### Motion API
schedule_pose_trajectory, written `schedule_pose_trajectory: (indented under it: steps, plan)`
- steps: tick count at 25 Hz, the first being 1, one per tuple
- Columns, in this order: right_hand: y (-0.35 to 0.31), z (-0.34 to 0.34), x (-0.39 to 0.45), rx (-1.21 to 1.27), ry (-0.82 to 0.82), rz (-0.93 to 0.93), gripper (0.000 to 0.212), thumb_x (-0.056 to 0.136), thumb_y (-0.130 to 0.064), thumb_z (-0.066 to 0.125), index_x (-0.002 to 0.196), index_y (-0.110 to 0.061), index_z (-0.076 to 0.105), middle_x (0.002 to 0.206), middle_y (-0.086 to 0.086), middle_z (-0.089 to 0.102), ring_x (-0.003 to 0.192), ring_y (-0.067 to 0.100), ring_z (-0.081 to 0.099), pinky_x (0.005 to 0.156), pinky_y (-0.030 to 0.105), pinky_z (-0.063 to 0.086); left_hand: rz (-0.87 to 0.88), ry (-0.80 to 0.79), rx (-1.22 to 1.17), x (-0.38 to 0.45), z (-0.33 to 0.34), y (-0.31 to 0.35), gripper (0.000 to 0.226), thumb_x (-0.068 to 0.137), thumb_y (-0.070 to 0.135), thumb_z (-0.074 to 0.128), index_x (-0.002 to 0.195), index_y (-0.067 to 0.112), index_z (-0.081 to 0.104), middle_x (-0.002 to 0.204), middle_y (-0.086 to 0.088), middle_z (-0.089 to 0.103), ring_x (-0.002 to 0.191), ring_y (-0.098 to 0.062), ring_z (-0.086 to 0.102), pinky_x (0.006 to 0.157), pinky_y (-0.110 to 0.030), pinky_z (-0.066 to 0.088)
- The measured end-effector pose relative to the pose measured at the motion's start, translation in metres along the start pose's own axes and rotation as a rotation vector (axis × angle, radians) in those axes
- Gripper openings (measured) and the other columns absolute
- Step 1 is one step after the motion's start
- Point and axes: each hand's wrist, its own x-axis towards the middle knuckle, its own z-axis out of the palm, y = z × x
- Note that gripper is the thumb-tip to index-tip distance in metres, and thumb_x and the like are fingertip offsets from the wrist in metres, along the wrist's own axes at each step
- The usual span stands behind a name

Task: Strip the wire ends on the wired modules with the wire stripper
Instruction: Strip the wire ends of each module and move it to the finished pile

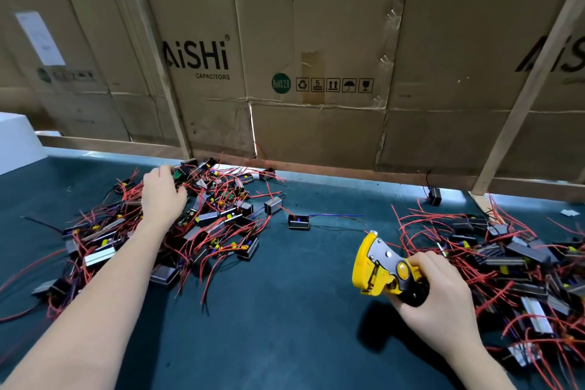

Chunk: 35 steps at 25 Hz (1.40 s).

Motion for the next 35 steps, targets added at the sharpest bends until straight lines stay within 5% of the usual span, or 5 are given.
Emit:
schedule_pose_trajectory:
  steps: [9, 23, 28, 32, 35]
  plan:
    - [0.006, 0.011, 0.01, -0.143, -0.031, -0.084, 0.04, 0.058, -0.053, 0.066, 0.076, -0.017, 0.062, 0.075, -0.007, 0.053, 0.067, 0.024, 0.053, 0.066, 0.033, 0.035, -0.082, -0.377, 0.032, 0.07, 0.038, -0.041, 0.062, 0.095, 0.027, 0.061, 0.148, 0.009, 0.035, 0.151, -0.032, 0.027, 0.142, -0.045, 0.024, 0.116, -0.047, 0.023]
    - [0.004, 0.015, 0.009, -0.188, -0.069, -0.094, 0.041, 0.054, -0.047, 0.074, 0.078, -0.016, 0.061, 0.076, -0.006, 0.053, 0.071, 0.026, 0.052, 0.067, 0.037, 0.038, -0.096, -0.24, -0.163, 0.02, 0.023, -0.025, 0.017, 0.081, 0.03, 0.075, 0.086, 0.013, 0.075, 0.09, -0.009, 0.073, 0.093, -0.029, 0.064, 0.083, -0.036, 0.051]
    - [0.002, 0.016, 0.007, -0.226, -0.081, -0.116, 0.043, 0.049, -0.043, 0.077, 0.077, -0.015, 0.061, 0.076, -0.004, 0.054, 0.071, 0.03, 0.054, 0.064, 0.04, 0.041, -0.187, -0.282, -0.07, 0.028, 0.005, -0.007, 0.05, 0.086, 0.047, 0.067, 0.063, 0.002, 0.061, 0.071, -0.018, 0.063, 0.071, -0.031, 0.059, 0.069, -0.034, 0.047]
    - [0.005, 0.017, 0.008, -0.208, -0.04, -0.156, 0.04, 0.052, -0.048, 0.069, 0.074, -0.016, 0.06, 0.073, -0.005, 0.051, 0.067, 0.027, 0.052, 0.065, 0.036, 0.033, -0.094, -0.264, 0.092, 0.024, 0.025, 0.009, 0.051, 0.083, 0.02, 0.075, 0.122, -0.002, 0.052, 0.122, -0.027, 0.055, 0.114, -0.043, 0.053, 0.091, -0.049, 0.049]
    - [0.006, 0.018, 0.01, -0.184, -0.017, -0.146, 0.039, 0.055, -0.049, 0.066, 0.075, -0.016, 0.06, 0.074, -0.006, 0.051, 0.068, 0.025, 0.052, 0.065, 0.033, 0.032, -0.162, -0.308, 0.071, 0.021, 0.038, 0.016, 0.049, 0.085, 0.015, 0.071, 0.126, 0.001, 0.048, 0.129, -0.025, 0.05, 0.119, -0.044, 0.05, 0.093, -0.048, 0.048]
